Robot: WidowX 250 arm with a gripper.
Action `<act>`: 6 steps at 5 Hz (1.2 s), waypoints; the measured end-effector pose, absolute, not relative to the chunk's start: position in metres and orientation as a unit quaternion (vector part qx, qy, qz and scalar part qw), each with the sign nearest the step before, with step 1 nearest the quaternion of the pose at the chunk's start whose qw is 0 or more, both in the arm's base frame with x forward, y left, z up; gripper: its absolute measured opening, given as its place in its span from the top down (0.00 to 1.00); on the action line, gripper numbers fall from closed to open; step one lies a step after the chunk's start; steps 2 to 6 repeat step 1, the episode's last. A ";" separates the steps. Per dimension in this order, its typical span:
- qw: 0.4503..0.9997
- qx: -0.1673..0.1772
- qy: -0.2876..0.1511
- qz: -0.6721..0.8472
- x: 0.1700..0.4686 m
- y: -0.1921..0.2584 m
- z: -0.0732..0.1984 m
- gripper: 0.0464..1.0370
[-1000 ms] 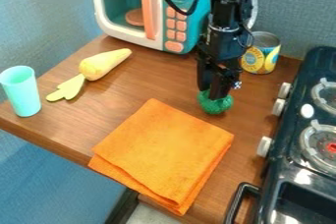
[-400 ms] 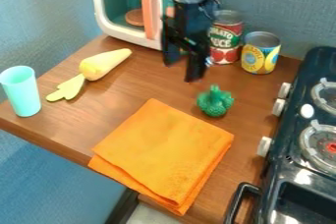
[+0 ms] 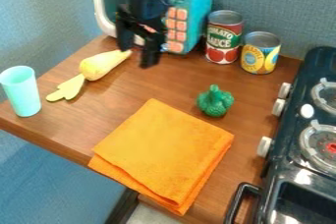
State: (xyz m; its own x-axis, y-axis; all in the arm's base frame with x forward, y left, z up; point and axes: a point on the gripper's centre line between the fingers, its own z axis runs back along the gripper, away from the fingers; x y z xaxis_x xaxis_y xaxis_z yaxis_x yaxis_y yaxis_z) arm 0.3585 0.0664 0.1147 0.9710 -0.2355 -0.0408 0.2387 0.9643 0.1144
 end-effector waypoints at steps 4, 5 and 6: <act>0.995 0.049 0.036 -0.082 0.353 0.095 0.099 0.04; 0.995 0.049 0.036 -0.082 0.353 0.095 0.099 0.04; 0.995 0.049 0.036 -0.082 0.353 0.095 0.099 0.04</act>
